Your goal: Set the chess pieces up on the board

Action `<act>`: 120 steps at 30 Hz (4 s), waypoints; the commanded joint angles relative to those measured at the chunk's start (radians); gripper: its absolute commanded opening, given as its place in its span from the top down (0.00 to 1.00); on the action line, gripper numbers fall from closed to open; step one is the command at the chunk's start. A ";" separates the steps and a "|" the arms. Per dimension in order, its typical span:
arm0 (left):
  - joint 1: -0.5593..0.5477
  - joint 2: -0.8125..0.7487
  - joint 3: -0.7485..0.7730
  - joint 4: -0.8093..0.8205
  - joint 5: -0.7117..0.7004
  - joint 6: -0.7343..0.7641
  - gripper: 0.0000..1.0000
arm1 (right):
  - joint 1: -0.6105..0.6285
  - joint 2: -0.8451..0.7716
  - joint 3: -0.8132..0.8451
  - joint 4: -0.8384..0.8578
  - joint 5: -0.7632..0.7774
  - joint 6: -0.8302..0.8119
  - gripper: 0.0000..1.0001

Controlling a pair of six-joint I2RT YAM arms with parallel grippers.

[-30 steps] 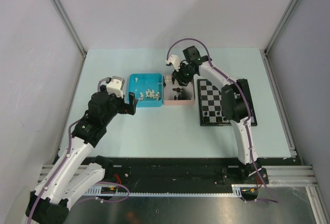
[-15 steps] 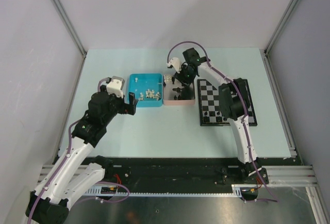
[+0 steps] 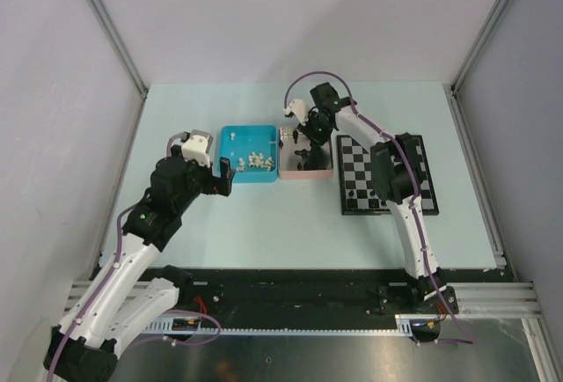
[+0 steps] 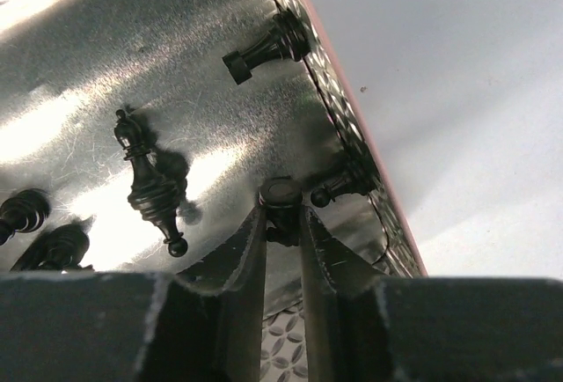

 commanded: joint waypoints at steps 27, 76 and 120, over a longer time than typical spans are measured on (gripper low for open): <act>0.007 -0.007 -0.003 0.034 0.027 0.038 0.01 | -0.024 -0.124 -0.031 -0.030 -0.222 0.160 0.85; 0.005 -0.021 -0.003 0.032 0.006 0.038 0.01 | 0.004 -0.140 -0.021 -0.182 -0.262 -0.260 0.51; 0.005 -0.007 -0.006 0.038 0.073 0.066 0.01 | -0.013 -0.071 0.021 -0.127 -0.288 -0.184 0.94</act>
